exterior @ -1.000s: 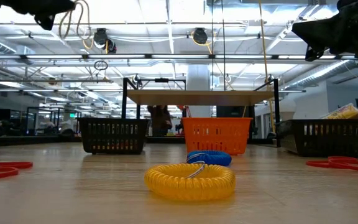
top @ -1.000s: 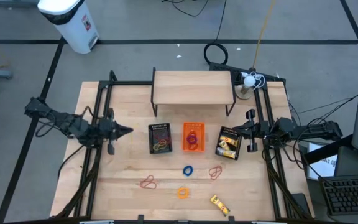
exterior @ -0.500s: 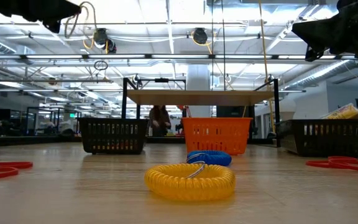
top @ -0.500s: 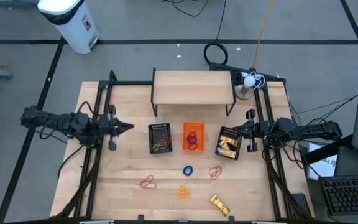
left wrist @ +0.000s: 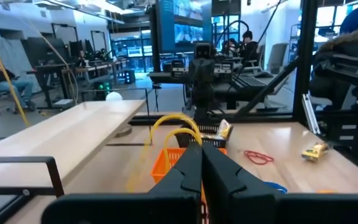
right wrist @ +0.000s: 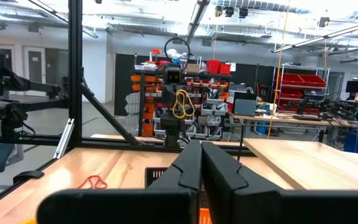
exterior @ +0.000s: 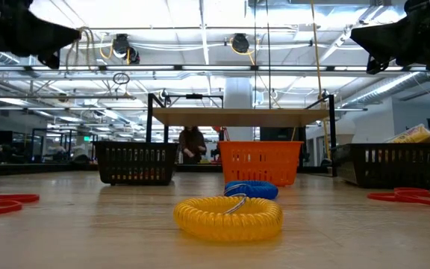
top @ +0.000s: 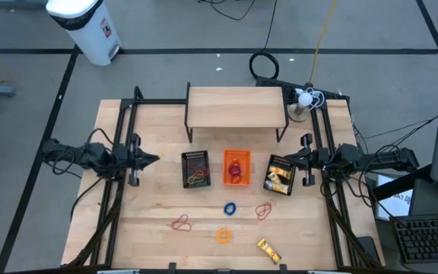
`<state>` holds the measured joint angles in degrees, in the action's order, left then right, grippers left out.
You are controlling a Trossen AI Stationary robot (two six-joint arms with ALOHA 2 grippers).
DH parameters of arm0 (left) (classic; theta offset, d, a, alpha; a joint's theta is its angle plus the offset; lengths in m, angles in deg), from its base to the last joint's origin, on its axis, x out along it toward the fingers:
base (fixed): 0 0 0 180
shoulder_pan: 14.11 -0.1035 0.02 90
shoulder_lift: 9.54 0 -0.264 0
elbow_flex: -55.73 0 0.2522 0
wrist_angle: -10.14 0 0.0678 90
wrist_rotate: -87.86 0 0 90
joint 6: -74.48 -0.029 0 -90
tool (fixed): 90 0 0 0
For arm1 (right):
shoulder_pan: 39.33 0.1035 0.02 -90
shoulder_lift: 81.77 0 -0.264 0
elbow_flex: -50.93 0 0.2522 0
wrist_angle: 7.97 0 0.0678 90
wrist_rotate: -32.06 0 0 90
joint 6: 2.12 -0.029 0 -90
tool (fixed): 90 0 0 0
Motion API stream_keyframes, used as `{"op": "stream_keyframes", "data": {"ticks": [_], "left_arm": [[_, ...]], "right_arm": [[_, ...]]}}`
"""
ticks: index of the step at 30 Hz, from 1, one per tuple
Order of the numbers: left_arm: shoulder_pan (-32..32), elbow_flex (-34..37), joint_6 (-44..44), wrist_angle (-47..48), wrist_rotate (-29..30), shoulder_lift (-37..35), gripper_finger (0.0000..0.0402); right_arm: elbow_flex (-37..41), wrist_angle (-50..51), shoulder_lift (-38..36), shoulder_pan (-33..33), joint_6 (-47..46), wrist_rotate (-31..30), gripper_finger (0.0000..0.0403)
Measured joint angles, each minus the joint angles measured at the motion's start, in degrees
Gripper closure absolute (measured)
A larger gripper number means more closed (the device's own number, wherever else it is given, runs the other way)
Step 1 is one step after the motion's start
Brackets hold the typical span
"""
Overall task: Pick & Place Office Desk Supplies
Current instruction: Put the yellow rubber band into the left black bin
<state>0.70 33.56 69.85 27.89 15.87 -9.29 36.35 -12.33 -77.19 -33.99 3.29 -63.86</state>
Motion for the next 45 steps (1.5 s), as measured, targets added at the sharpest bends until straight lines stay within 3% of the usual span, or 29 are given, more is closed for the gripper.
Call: {"op": "stream_keyframes", "data": {"ticks": [8,16,21,33,38,45], "left_arm": [[0.00,2.69,-0.15,-0.31,-0.16,0.07,0.0401],[-0.15,0.71,7.87,-1.10,3.06,4.51,0.0401],[-0.15,-5.09,10.62,-1.13,5.39,17.43,0.0401],[-0.29,-27.70,11.97,4.34,7.64,56.26,0.0401],[-2.49,-31.89,15.40,10.67,7.61,65.95,0.0401],[-5.60,-32.17,18.58,10.98,4.47,74.37,0.0401]], "right_arm": [[0.00,-0.02,0.00,0.00,-0.01,-0.02,0.0399],[0.00,-0.02,0.00,0.00,-0.02,-0.02,0.0399],[-0.02,-0.04,0.00,0.00,-0.22,-0.02,0.0399],[0.00,0.46,0.00,0.00,-0.24,-0.02,0.0399],[-0.02,0.90,0.00,0.00,-0.26,-0.02,0.0399],[0.00,0.83,-0.01,0.00,-0.23,-0.02,0.0399]]}}
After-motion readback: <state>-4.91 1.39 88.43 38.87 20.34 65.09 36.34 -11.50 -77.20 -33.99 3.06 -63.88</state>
